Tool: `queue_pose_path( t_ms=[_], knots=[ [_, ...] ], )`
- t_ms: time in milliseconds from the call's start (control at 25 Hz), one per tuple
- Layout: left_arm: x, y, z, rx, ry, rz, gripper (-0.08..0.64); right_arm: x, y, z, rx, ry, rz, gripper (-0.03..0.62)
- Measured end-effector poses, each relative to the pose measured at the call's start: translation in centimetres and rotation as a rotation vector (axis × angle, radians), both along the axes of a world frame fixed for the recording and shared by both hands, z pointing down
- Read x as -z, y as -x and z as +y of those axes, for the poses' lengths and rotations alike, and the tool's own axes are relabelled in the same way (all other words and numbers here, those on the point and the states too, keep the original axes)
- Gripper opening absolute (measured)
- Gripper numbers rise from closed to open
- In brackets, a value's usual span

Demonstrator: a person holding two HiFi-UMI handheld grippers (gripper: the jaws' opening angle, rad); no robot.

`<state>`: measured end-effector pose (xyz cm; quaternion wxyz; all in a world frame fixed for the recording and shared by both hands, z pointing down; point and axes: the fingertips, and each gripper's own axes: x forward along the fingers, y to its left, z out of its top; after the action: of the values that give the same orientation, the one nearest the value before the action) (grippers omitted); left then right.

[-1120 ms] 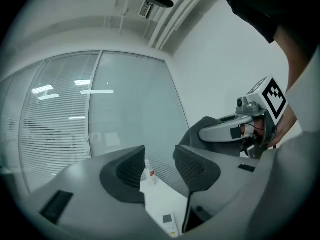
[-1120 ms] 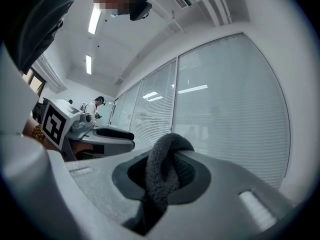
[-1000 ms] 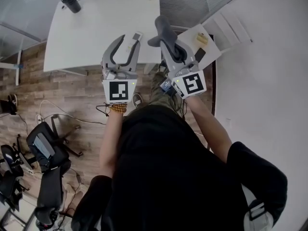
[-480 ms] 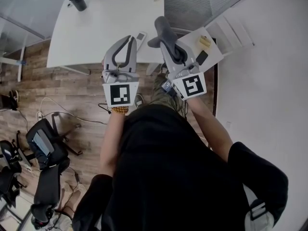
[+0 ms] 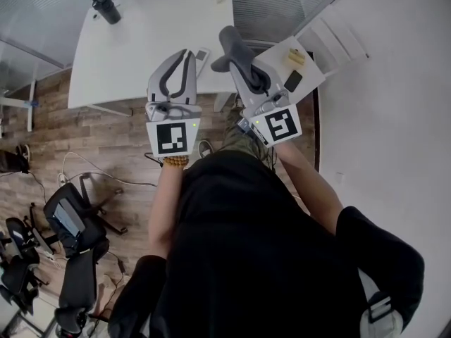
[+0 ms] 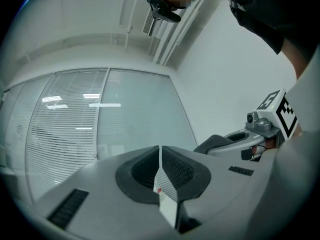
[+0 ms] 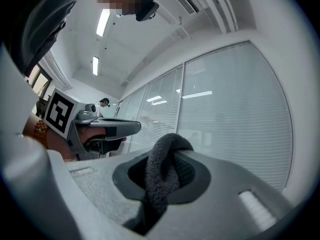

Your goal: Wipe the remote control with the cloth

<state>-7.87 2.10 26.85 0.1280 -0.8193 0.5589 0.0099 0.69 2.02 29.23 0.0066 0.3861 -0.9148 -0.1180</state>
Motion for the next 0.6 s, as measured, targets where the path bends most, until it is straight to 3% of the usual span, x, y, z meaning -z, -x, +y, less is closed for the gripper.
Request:
queue_pose_path(
  t_ms=[600],
  knots=[
    [0.0,0.0,0.4,-0.016,-0.009,-0.027,0.019,1.5,0.8,0.7,0.046,-0.031,-0.031,0.035]
  ],
)
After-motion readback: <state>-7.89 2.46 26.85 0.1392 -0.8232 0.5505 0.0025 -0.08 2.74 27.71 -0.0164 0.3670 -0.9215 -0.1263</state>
